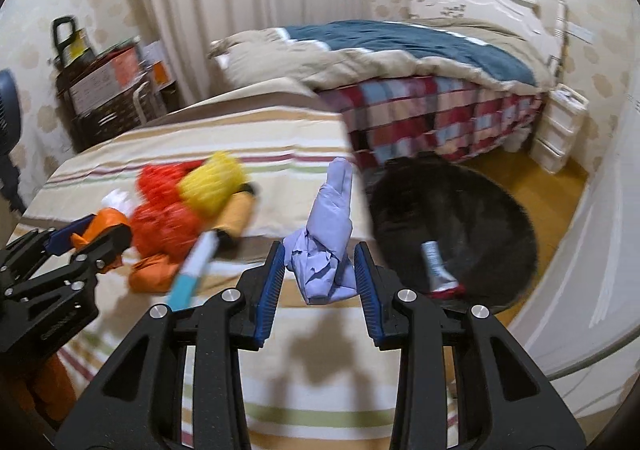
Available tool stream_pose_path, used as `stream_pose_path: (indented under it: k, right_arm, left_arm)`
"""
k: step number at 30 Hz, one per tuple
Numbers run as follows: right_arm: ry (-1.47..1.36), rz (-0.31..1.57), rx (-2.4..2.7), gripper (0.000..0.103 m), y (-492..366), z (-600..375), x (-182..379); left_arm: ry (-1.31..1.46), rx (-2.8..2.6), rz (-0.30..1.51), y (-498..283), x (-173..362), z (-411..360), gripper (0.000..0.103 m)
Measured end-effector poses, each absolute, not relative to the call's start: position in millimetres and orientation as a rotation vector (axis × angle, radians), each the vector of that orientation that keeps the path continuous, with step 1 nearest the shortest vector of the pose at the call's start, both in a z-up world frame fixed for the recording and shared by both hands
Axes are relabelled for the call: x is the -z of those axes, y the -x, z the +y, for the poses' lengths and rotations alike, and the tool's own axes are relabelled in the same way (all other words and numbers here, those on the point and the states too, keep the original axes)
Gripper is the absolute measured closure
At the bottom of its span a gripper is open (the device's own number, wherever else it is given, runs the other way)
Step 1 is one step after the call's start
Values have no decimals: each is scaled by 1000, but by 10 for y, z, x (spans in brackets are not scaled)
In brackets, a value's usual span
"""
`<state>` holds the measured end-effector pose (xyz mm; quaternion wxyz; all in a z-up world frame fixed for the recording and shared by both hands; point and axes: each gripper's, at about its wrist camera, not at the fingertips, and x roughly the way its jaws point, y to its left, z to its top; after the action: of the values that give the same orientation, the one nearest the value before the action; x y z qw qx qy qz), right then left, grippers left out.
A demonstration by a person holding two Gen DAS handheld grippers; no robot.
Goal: Collect trash
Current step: 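Carry the orange bag and glove over the bin and release both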
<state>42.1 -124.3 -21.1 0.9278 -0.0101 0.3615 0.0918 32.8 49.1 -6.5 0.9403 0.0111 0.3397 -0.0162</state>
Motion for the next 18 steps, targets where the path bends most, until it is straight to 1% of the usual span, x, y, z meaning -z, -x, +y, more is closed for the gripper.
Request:
stream_pose_path:
  k: [9,18]
  right_arm:
    - [-17,730,-65,68,-717,-1879,257]
    - [-54,728,-1,68,-976,-2316,329]
  left_arm:
    - [-85,109,671,-763,38,-111,53]
    - [-115,149,710,-1223,197,-655,53]
